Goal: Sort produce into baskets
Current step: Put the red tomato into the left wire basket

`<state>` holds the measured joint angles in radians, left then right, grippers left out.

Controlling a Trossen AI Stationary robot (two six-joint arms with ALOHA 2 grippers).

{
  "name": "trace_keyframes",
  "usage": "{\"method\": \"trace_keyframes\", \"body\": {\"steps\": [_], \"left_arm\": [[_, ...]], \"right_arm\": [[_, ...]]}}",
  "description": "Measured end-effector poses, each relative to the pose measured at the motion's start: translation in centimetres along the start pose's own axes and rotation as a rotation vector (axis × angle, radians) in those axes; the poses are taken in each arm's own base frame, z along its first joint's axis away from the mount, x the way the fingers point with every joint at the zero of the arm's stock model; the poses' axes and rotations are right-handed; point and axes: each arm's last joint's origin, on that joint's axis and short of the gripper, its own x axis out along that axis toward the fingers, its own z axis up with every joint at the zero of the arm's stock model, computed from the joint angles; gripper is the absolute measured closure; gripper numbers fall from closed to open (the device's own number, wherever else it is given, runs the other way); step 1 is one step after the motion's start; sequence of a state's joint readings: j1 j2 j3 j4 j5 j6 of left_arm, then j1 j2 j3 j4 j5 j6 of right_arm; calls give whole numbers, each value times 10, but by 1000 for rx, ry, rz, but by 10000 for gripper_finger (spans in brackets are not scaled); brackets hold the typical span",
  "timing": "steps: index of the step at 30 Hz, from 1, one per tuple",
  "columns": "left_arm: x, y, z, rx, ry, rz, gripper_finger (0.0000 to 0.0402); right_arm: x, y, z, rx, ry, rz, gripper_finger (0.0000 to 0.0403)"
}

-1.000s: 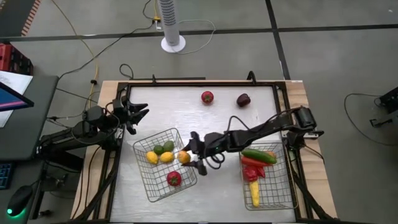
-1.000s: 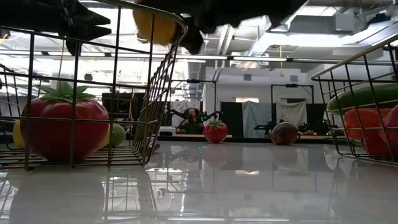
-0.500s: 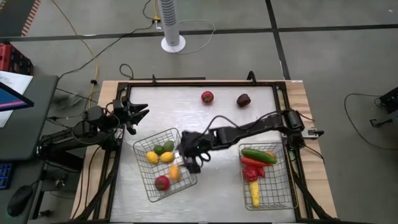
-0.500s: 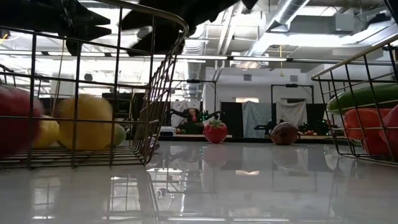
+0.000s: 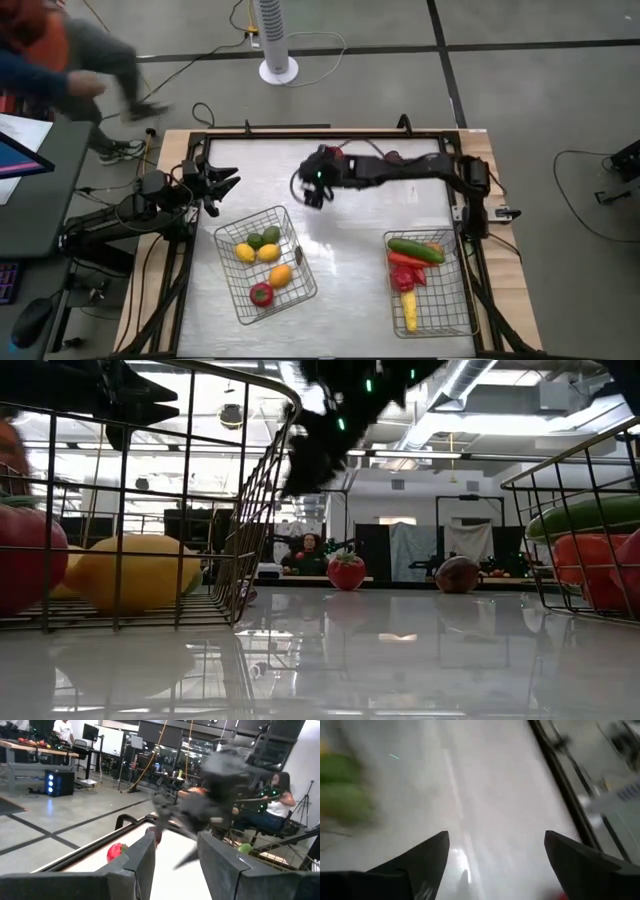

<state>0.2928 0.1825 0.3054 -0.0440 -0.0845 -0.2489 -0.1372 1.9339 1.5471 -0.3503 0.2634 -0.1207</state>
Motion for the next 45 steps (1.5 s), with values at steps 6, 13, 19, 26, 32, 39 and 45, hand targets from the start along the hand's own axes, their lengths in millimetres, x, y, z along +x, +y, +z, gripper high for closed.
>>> {"method": "trace_keyframes", "body": {"steps": [6,13,19,26,32,39,45], "left_arm": [[0,0,-1,4,13,4,269],[0,0,-1,5,11,4,269],[0,0,-1,5,10,3,269],[0,0,-2,10,21,-13,269],[0,0,-2,7,21,-13,269],[0,0,-2,6,22,-13,269],[0,0,-2,6,22,-13,269]], "right_arm": [[25,-70,-37,131,99,-133,64],[38,-119,-65,236,57,-196,64],[59,-122,-88,292,99,-147,64],[65,-115,-103,301,223,-131,64],[67,-114,-107,306,247,-132,64],[63,-111,-117,350,359,-121,69],[61,-108,-121,355,413,-116,98]]}}
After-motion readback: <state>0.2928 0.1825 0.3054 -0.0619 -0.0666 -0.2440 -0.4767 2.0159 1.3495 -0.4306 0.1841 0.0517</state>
